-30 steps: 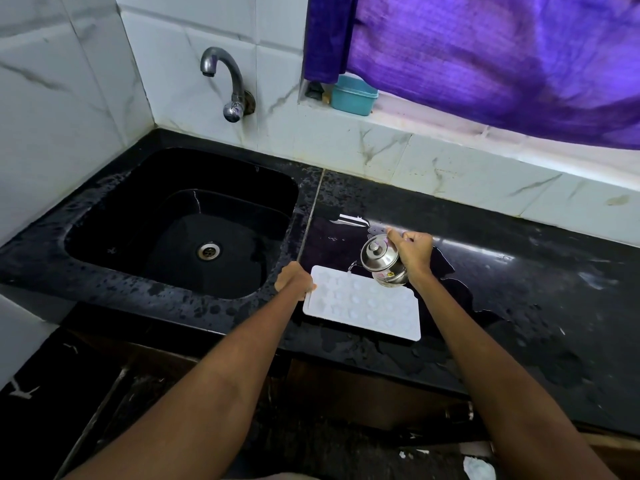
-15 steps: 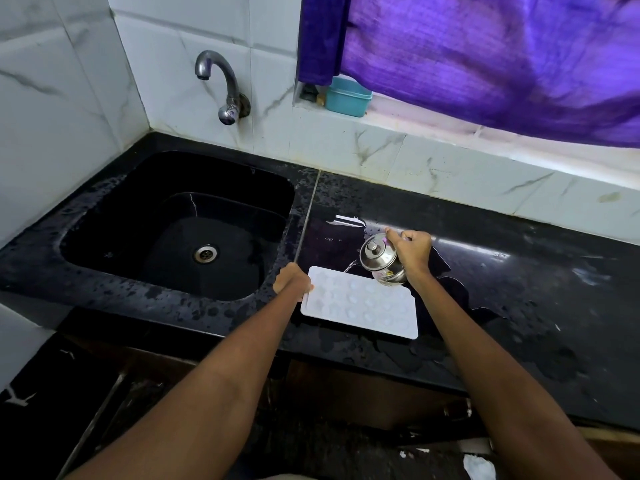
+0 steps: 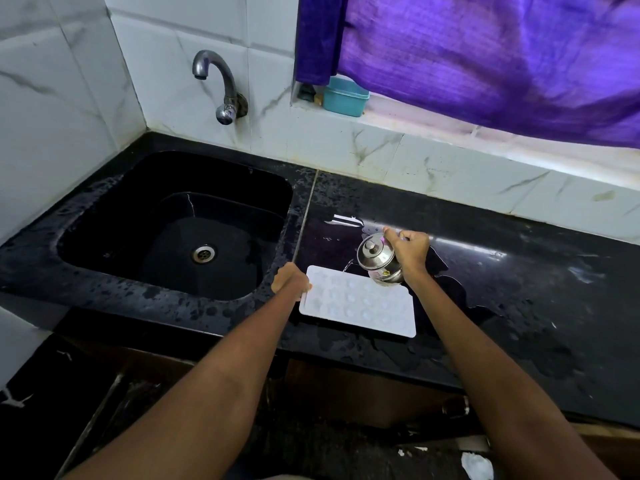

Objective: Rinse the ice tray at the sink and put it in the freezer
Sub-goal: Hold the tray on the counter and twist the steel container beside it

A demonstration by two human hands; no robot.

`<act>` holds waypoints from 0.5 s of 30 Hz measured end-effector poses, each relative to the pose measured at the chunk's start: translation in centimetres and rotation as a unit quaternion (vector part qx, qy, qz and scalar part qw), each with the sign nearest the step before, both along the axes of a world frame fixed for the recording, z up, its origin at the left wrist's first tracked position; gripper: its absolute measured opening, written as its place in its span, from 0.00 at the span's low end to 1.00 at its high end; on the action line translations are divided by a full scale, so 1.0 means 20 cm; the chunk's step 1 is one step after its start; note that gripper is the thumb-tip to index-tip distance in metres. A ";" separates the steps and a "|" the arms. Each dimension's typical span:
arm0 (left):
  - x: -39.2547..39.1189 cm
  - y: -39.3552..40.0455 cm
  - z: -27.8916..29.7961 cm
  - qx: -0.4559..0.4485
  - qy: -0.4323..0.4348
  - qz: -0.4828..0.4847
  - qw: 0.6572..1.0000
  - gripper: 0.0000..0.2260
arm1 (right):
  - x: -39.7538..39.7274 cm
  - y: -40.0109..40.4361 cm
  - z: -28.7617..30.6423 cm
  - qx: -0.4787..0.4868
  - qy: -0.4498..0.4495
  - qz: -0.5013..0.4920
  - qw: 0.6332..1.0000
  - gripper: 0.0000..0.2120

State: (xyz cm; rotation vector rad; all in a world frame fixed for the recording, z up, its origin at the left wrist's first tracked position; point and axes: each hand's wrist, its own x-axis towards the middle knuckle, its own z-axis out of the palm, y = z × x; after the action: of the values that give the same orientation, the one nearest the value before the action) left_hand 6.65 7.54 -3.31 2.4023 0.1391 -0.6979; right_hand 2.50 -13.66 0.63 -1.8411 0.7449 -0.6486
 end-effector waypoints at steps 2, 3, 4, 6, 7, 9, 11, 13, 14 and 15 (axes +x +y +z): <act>0.00 0.00 0.00 -0.001 0.001 0.001 1.000 0.18 | 0.00 0.00 0.00 0.038 -0.009 -0.011 0.999 0.24; 0.00 0.00 0.00 -0.002 0.002 0.001 1.000 0.19 | -0.01 0.00 0.00 0.062 -0.017 -0.019 0.998 0.23; 0.00 0.00 0.00 -0.003 0.003 0.002 1.000 0.20 | -0.01 0.00 0.01 0.083 -0.027 -0.028 0.996 0.23; 0.00 0.00 0.00 -0.003 0.003 0.004 1.000 0.21 | -0.02 0.00 0.03 0.113 -0.045 -0.045 0.992 0.24; 0.00 0.00 0.00 -0.002 0.002 0.004 1.000 0.21 | -0.02 0.00 0.05 0.123 -0.050 -0.050 0.990 0.24; 0.00 0.00 0.00 -0.003 0.002 0.004 1.000 0.20 | -0.02 -0.02 0.07 0.133 -0.060 -0.054 0.988 0.25; 0.00 0.00 0.00 -0.003 0.002 0.003 1.000 0.21 | -0.02 -0.04 0.08 0.136 -0.065 -0.053 0.987 0.25; 0.00 0.00 0.00 -0.001 0.001 0.001 1.000 0.21 | -0.03 -0.05 0.09 0.129 -0.063 -0.053 0.988 0.25; 0.00 0.00 0.00 0.000 0.001 0.001 1.000 0.20 | -0.04 -0.05 0.09 0.120 -0.062 -0.051 0.990 0.25; 0.00 0.00 0.00 0.002 0.001 0.000 1.000 0.20 | -0.04 -0.05 0.08 0.107 -0.058 -0.049 0.991 0.25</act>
State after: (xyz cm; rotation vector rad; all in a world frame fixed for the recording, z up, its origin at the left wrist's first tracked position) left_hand 6.66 7.53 -3.36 2.4064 0.1417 -0.6998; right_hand 1.68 -14.76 2.22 -1.5663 0.7997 -0.7053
